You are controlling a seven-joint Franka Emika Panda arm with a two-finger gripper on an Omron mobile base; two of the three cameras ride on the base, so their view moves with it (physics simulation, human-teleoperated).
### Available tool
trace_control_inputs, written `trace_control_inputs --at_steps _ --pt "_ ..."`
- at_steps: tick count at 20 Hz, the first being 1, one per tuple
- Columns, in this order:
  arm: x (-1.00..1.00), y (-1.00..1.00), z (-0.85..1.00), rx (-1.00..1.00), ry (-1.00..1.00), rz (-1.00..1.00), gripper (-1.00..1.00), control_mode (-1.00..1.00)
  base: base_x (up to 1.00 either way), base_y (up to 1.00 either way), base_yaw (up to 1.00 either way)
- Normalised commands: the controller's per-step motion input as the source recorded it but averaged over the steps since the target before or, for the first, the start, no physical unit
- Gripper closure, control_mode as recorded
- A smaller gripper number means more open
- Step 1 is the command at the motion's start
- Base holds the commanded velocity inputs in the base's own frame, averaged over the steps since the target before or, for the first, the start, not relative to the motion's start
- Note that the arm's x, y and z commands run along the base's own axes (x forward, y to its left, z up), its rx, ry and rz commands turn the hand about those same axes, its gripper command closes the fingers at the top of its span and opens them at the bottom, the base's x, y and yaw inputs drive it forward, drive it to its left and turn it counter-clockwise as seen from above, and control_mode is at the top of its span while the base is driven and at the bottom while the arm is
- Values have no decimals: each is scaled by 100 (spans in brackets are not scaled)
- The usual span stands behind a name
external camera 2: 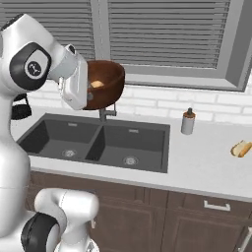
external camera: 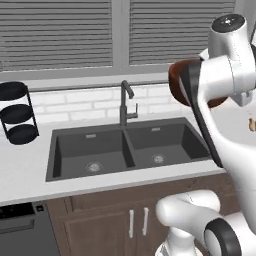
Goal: Pick the squash from the sink and place it in the bowl. Then pick the bowl and place it in the microwave. Then close the microwave door and press the start button.
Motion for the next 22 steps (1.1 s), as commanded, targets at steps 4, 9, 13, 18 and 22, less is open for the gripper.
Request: trace_control_inputs --at_steps 4,9,13,18,22 --pt "0 0 0 0 0 0 100 100 -82 -15 -6" --pt "0 0 0 0 0 0 100 100 -40 -50 -49" --pt "0 0 0 0 0 0 100 100 0 0 -97" --pt "0 0 0 0 0 0 100 100 0 0 -100" --pt "0 0 0 0 0 0 100 100 0 0 -100"
